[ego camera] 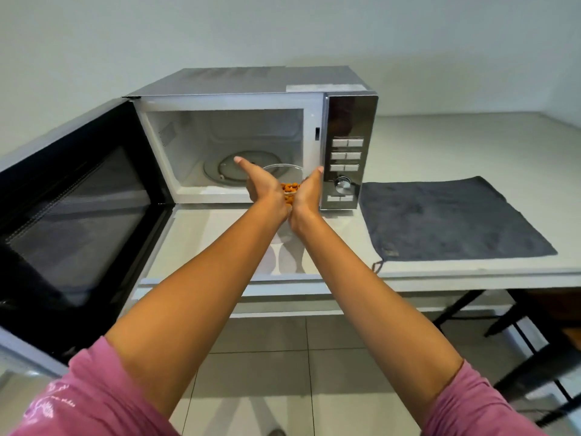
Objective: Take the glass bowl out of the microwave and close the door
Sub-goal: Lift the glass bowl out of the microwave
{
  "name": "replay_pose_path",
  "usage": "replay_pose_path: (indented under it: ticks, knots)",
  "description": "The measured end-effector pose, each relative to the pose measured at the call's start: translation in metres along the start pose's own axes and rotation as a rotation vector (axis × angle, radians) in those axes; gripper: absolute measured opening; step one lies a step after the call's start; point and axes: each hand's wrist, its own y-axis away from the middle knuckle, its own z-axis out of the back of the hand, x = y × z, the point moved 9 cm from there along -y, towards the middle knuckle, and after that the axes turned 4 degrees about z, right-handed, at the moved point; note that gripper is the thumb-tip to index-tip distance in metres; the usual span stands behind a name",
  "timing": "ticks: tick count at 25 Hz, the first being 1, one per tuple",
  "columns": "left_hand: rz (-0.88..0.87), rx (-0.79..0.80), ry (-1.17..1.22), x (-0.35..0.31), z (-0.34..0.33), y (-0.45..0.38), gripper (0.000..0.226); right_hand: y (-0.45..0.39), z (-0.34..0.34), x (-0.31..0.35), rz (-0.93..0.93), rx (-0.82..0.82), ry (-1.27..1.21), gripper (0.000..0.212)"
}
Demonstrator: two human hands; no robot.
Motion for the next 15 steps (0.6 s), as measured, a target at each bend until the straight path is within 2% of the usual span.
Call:
replay_pose_path:
  ticks: [6, 12, 15]
  knots:
    - [0.05, 0.063, -0.072, 0.056, -0.013, 0.043, 0.072, 0.025, 0.076, 0.021, 0.013, -0.13, -0.05, 0.072]
    - [0.172, 0.252, -0.086, 0.117, -0.056, 0.078, 0.073, 0.025, 0.151, 0.05, 0.061, -0.246, -0.073, 0.075]
    - [0.178, 0.284, -0.145, 0.136, -0.074, 0.084, 0.071, 0.024, 0.18, 0.059, 0.063, -0.302, -0.08, 0.076]
